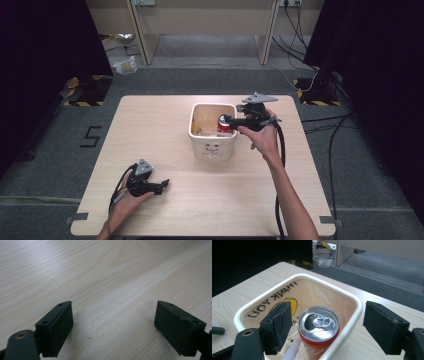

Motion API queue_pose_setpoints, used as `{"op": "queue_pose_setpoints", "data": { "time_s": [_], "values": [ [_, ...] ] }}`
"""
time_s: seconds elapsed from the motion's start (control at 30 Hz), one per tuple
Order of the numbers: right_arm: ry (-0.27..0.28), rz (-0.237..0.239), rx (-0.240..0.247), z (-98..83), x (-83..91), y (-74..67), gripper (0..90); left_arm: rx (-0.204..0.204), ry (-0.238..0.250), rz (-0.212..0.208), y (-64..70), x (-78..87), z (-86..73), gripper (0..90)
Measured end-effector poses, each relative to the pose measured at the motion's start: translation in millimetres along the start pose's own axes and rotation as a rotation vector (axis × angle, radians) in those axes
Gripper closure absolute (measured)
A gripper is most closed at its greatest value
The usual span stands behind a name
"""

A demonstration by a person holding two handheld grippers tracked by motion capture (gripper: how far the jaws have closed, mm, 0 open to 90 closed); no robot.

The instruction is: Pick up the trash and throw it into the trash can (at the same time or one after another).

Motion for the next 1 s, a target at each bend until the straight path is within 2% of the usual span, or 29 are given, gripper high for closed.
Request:
{"op": "queue_pose_setpoints", "data": {
  "time_s": [0.5, 1.0],
  "values": [
    [0.024, -0.050, 0.011, -1.0, 29.5, 18.7, 21.3, 0.000, 0.000, 0.000, 0.0, 0.0, 0.0, 14.6],
    [0.024, -0.081, 0.000, -18.9, 50.7, 35.0, 21.1, 0.001, 0.000, 0.000, 0.0, 0.0, 0.0, 14.6]
  ]
}}
Point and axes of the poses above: each handheld gripper's, and its own axes: x roughly backward along the jaws, z roughly out of its top, y roughly to its right, the point moved 7 cm from there along -x, roughly forward along the jaws, and after that the axes turned 3 degrees about y, right-handed, at the moved point
